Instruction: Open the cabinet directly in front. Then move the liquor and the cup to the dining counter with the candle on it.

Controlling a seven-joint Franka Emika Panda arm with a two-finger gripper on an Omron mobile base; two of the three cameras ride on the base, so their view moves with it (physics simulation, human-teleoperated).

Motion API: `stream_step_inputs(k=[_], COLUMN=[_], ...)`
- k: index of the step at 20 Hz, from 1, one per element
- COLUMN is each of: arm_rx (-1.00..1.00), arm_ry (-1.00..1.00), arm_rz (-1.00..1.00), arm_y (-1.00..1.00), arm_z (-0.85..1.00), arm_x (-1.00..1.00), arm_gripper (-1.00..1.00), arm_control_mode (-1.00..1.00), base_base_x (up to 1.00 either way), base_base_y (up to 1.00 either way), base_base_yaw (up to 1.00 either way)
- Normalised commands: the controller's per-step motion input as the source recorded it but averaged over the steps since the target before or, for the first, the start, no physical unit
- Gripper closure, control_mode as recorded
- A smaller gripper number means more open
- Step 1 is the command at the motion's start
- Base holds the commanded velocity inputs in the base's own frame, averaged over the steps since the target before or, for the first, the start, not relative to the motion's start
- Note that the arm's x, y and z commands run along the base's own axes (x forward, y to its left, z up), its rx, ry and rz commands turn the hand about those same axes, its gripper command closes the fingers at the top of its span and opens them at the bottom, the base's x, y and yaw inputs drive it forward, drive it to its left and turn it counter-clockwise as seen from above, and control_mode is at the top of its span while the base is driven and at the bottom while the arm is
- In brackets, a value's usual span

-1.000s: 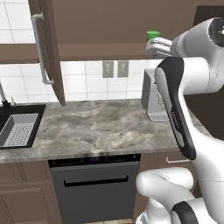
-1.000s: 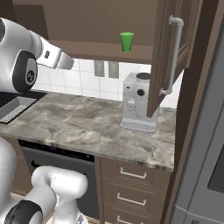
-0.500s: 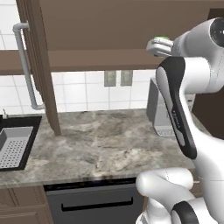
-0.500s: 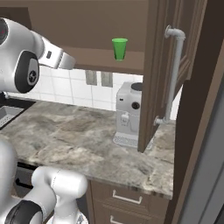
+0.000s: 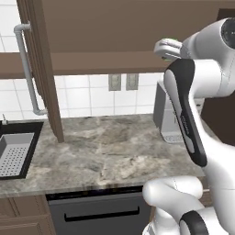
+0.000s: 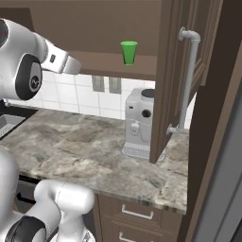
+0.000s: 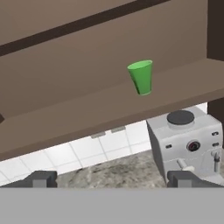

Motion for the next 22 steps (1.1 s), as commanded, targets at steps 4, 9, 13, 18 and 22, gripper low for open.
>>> stream_step_inputs(k=[4, 9, 13, 18, 22], arm_rx=[0.03, 0.01, 0.00, 0.00, 0.00], arm_ry=[-0.03, -0.07, -0.04, -0.04, -0.01], arm_rz=[0.00, 0.00, 0.00, 0.01, 0.00], arm_y=[-0.39, -0.67, -0.77, -0.66, -0.17], arm_z=[0.11, 0.00, 0.00, 0.00, 0.00], arm_x=[-0.04, -0.08, -0.11, -0.07, 0.01], arm_gripper=[-1.00, -1.00, -1.00, -1.00, -1.00], arm_control_mode=[-1.00, -1.00, -1.00, -1.00, -1.00], base_base_x=[0.00, 0.00, 0.00, 0.00, 0.00], base_base_y=[0.00, 0.00, 0.00, 0.00, 0.00], base_base_yaw=[0.00, 0.00, 0.00, 0.00, 0.00])
